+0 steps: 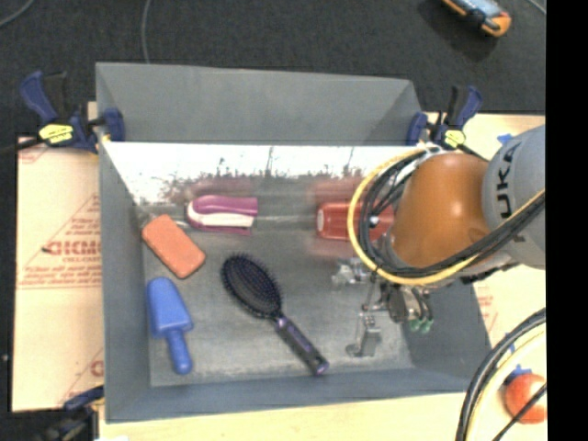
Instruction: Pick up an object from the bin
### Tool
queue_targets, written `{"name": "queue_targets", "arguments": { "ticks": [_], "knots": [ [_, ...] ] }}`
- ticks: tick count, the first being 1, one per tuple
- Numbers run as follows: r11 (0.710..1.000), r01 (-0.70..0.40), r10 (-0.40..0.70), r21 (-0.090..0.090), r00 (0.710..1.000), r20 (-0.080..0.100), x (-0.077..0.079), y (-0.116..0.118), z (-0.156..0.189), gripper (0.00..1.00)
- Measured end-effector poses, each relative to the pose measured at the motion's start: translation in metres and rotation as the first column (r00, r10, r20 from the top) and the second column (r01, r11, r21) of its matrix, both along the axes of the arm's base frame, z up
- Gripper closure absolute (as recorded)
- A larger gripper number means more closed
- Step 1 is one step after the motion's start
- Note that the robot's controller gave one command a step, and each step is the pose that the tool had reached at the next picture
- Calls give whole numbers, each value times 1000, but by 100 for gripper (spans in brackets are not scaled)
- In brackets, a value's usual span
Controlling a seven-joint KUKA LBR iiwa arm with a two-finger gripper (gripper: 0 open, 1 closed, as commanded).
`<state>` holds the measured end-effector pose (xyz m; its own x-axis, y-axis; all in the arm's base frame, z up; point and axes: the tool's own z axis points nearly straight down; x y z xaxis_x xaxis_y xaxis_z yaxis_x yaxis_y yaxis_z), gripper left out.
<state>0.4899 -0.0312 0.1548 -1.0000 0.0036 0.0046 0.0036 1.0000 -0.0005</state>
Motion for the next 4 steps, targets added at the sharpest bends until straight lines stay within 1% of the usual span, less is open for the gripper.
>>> {"name": "queue_targets", "arguments": {
  "ticks": [1,2,3,4],
  "knots": [
    [1000,-2,2,-1,1000,7,2,0,3,0],
    [982,186,-186,1,982,3,-2,62,-86,0],
    [999,54,-54,-1,998,13,-10,78,4,0],
    [985,171,-171,-2,985,1,-4,61,-79,0]
  ]
}}
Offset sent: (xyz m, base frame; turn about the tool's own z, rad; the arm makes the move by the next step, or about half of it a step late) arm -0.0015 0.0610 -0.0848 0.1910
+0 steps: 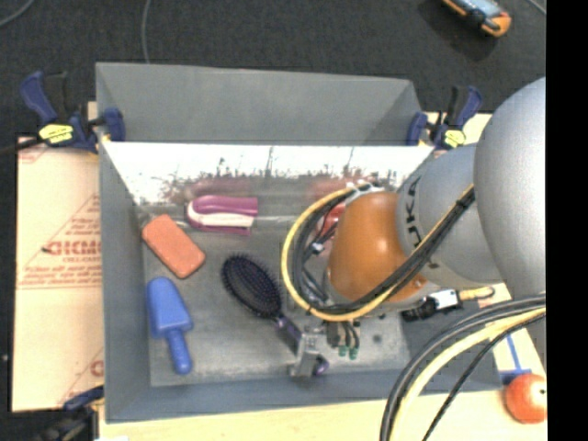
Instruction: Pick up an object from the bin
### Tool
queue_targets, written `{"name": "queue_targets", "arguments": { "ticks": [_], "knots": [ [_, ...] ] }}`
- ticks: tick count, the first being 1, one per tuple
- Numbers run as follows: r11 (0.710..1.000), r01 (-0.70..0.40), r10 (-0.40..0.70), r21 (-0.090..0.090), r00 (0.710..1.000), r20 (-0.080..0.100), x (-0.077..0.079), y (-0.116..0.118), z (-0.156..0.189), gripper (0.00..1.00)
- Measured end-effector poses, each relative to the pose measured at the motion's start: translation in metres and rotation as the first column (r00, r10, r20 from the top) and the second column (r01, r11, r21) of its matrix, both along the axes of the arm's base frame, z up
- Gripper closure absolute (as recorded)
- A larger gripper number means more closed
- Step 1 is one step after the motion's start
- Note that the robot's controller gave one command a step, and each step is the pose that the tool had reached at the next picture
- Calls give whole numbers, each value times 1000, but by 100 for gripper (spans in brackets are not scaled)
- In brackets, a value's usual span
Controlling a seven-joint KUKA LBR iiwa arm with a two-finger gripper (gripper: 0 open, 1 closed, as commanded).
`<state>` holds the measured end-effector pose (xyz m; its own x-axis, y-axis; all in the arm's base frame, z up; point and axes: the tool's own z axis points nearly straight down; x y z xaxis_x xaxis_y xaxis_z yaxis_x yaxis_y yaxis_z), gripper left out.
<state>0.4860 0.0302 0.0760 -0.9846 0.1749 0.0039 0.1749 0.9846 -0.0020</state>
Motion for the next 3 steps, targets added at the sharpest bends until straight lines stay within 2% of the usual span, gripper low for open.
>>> {"name": "queue_targets", "arguments": {
  "ticks": [1,2,3],
  "knots": [
    [999,55,-55,2,998,19,-7,51,-6,0],
    [989,150,-150,1,989,11,-6,37,-6,100],
    [989,150,-150,1,989,11,-6,37,-6,100]
  ]
}}
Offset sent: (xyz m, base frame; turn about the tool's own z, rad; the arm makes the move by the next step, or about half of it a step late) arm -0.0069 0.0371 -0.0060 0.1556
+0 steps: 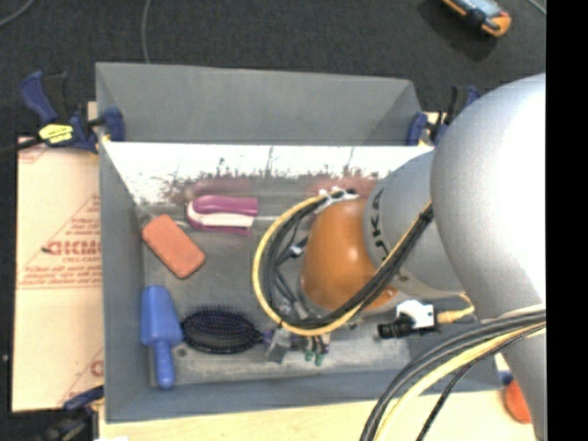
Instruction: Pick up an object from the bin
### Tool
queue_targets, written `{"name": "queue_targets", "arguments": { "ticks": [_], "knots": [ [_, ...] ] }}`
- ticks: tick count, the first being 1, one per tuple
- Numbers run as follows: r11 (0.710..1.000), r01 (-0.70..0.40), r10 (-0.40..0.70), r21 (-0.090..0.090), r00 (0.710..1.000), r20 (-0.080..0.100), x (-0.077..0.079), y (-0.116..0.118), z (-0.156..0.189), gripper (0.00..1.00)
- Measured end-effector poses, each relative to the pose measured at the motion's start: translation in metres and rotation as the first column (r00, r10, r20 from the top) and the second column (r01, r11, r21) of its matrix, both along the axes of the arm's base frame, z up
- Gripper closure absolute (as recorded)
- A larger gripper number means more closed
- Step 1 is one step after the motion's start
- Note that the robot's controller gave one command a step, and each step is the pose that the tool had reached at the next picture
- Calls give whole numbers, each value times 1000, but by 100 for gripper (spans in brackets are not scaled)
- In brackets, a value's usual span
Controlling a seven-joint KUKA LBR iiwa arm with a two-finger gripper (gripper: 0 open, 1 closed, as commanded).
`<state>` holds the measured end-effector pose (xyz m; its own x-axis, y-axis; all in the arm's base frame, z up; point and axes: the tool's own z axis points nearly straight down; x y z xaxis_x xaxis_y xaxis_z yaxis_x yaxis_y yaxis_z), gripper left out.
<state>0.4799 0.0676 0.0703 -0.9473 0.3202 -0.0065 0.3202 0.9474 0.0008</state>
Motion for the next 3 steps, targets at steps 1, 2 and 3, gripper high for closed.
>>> {"name": "queue_targets", "arguments": {
  "ticks": [1,2,3],
  "knots": [
    [1000,-2,2,-2,1000,-12,-3,-1,31,100],
    [1000,-3,3,0,1000,-2,0,-1,58,100],
    [1000,-5,5,0,1000,-2,0,-1,69,100]
  ]
}}
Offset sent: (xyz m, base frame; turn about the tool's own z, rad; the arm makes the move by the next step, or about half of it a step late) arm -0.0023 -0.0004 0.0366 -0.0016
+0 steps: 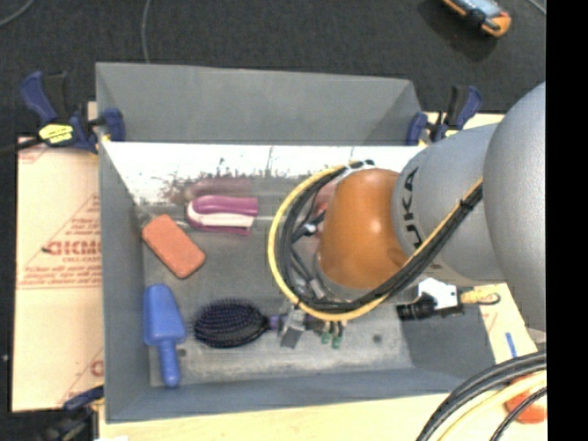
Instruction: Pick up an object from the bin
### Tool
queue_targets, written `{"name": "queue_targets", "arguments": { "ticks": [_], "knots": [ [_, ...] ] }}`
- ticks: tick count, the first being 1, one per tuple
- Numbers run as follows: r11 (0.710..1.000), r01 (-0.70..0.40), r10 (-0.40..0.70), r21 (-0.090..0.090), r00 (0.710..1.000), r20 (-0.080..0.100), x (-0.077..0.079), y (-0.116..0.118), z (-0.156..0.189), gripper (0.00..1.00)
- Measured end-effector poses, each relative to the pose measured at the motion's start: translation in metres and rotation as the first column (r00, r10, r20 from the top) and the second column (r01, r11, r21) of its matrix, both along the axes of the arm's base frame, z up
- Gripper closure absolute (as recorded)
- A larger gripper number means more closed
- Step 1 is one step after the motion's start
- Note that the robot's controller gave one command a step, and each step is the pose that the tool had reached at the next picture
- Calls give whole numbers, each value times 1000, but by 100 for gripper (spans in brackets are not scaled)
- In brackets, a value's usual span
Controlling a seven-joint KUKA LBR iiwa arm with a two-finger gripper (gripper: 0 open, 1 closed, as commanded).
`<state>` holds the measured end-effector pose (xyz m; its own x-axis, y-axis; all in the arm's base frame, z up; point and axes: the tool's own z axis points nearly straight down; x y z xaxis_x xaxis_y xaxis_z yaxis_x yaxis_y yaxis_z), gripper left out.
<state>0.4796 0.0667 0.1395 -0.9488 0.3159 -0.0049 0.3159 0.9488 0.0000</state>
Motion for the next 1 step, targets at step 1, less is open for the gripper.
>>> {"name": "queue_targets", "arguments": {
  "ticks": [1],
  "knots": [
    [1000,-3,3,0,1000,-2,0,0,16,100]
  ]
}}
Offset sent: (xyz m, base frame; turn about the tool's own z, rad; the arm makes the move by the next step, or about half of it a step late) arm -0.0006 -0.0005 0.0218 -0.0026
